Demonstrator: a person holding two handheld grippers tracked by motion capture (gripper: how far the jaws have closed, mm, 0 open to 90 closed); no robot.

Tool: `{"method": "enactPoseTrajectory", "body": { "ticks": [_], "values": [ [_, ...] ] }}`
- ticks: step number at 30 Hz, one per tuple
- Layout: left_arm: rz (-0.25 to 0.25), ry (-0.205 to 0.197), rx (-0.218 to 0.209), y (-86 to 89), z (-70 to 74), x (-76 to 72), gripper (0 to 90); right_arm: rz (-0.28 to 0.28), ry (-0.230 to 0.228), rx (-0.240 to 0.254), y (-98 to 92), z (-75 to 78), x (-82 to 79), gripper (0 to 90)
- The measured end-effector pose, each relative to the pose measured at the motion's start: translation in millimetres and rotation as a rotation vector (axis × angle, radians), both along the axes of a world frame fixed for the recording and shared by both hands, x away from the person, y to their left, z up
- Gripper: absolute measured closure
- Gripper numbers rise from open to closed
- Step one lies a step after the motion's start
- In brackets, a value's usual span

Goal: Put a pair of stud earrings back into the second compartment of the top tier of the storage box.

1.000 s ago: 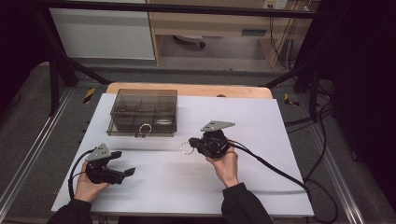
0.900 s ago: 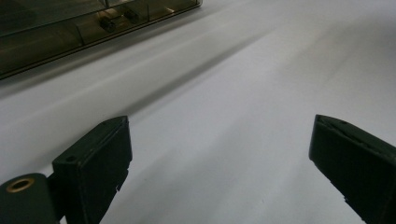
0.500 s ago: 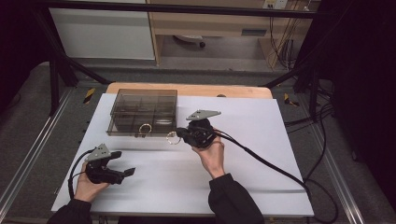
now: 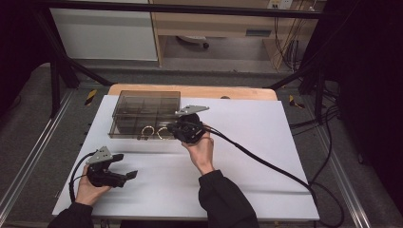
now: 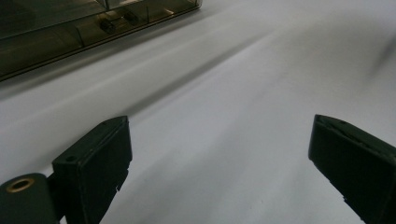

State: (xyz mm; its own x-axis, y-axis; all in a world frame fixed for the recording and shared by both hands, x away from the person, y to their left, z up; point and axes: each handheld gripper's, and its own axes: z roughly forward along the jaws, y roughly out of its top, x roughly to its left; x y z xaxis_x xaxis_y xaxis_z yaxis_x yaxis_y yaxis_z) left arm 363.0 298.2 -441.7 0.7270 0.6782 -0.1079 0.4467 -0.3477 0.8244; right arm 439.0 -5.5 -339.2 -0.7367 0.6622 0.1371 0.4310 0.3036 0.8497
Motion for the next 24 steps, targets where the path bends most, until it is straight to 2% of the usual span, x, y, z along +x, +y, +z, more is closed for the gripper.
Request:
{"method": "enactPoseTrajectory", "body": {
  "ticks": [12,24],
  "values": [
    [0.000,0.002,-0.002,0.3,-0.1,0.1,6.0,-0.010,-0.011,0.004,32.4,-1.7,16.1,86.5],
    [0.000,0.002,-0.004,0.5,-0.2,-0.1,6.0,-0.016,0.002,0.012,56.2,-6.9,29.7,86.5]
  ]
}}
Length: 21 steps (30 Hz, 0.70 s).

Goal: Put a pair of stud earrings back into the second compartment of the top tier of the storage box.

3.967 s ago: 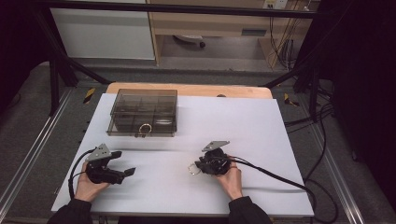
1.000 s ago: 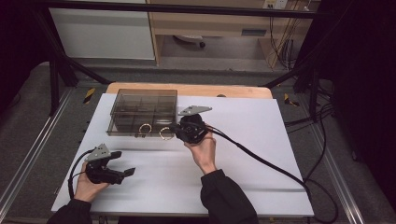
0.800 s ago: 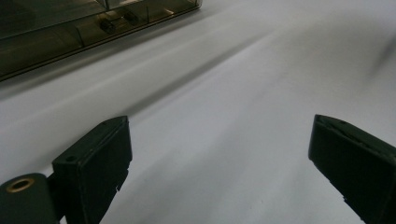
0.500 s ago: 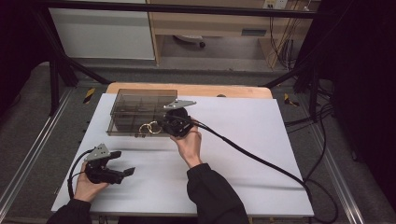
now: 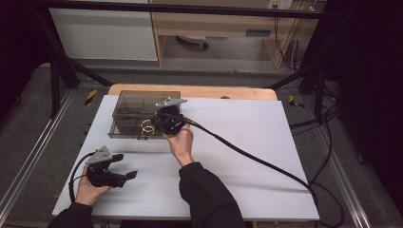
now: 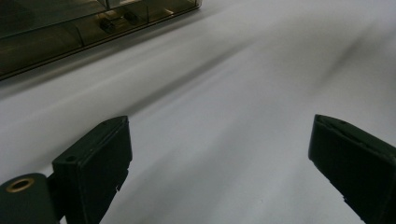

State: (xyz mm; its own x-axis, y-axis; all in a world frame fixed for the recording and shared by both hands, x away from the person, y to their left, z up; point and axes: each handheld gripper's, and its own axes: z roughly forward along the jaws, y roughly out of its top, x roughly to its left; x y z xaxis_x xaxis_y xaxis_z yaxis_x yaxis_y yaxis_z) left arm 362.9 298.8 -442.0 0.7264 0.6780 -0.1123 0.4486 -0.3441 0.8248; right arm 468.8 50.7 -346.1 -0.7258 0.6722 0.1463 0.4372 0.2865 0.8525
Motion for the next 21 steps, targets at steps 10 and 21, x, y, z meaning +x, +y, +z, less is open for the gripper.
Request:
{"method": "enactPoseTrajectory", "body": {
  "ticks": [10,21],
  "values": [
    [-0.001,0.000,-0.002,0.0,0.0,0.1,6.0,-0.016,0.023,-0.001,10.2,-16.1,11.5,86.4],
    [-0.001,-0.001,-0.005,0.3,0.3,0.0,6.0,-0.017,0.046,-0.026,16.0,-31.8,16.8,86.3]
  ]
}}
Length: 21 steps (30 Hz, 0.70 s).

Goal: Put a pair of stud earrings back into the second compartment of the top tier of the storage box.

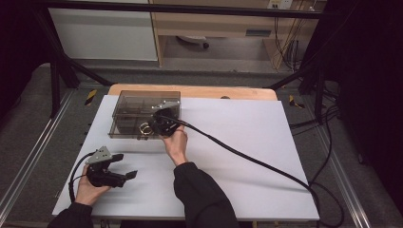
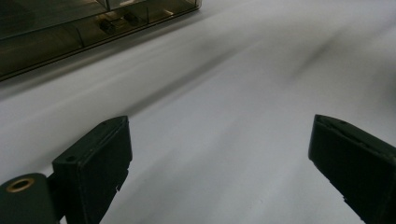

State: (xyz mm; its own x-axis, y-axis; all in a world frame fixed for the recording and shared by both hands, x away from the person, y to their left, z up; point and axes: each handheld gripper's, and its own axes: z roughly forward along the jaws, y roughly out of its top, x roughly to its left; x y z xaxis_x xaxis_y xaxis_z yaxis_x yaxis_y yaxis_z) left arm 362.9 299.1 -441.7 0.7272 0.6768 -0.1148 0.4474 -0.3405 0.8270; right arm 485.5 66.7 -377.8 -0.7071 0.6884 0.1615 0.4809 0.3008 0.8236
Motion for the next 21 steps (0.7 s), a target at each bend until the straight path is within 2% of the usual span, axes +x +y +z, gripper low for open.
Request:
{"method": "enactPoseTrajectory", "body": {
  "ticks": [10,12,15,21],
  "values": [
    [0.000,-0.001,0.001,0.1,0.0,0.1,6.0,0.009,0.001,-0.008,1.3,-4.4,1.0,84.9],
    [-0.001,0.000,0.003,0.0,-0.2,0.2,6.0,0.006,-0.010,-0.006,0.7,-2.6,0.0,78.1],
    [-0.001,0.000,0.000,0.1,0.1,0.0,6.0,0.012,-0.020,-0.001,-1.5,2.9,-2.9,76.6],
    [0.002,0.001,0.002,-0.1,-0.1,-0.1,6.0,0.037,-0.039,0.004,-9.6,18.9,-14.8,58.1]
  ]
}}
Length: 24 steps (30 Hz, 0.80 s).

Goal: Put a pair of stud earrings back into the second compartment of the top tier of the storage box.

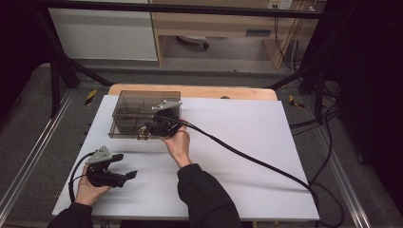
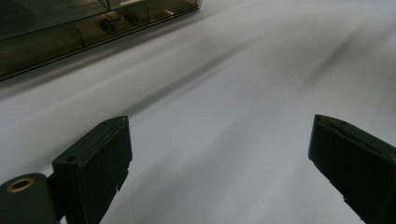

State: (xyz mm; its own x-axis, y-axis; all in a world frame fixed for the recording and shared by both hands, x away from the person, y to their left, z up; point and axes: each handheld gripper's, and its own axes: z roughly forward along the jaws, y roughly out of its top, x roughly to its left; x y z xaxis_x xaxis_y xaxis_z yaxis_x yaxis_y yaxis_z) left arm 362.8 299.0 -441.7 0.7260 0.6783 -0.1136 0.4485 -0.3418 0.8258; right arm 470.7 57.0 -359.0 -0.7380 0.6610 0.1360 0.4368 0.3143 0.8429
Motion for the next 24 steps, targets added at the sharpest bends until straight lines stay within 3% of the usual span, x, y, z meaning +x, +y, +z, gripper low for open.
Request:
{"method": "enactPoseTrajectory", "body": {
  "ticks": [8,13,18,24],
  "values": [
    [0.000,0.001,0.005,0.1,-0.3,0.3,6.0,0.016,0.005,0.043,-31.9,13.6,-14.6,28.0],
    [0.001,0.002,0.008,-0.2,-0.6,0.4,6.0,0.012,-0.002,0.038,-59.1,15.8,-22.6,10.5],
    [0.002,0.003,0.009,-0.5,-0.9,0.6,6.0,0.004,-0.018,0.032,-87.0,14.4,-31.6,3.9],
    [0.002,0.004,0.010,-0.8,-1.0,0.5,6.0,-0.015,-0.009,0.077,-126.0,7.7,-42.6,2.0]
  ]
}}
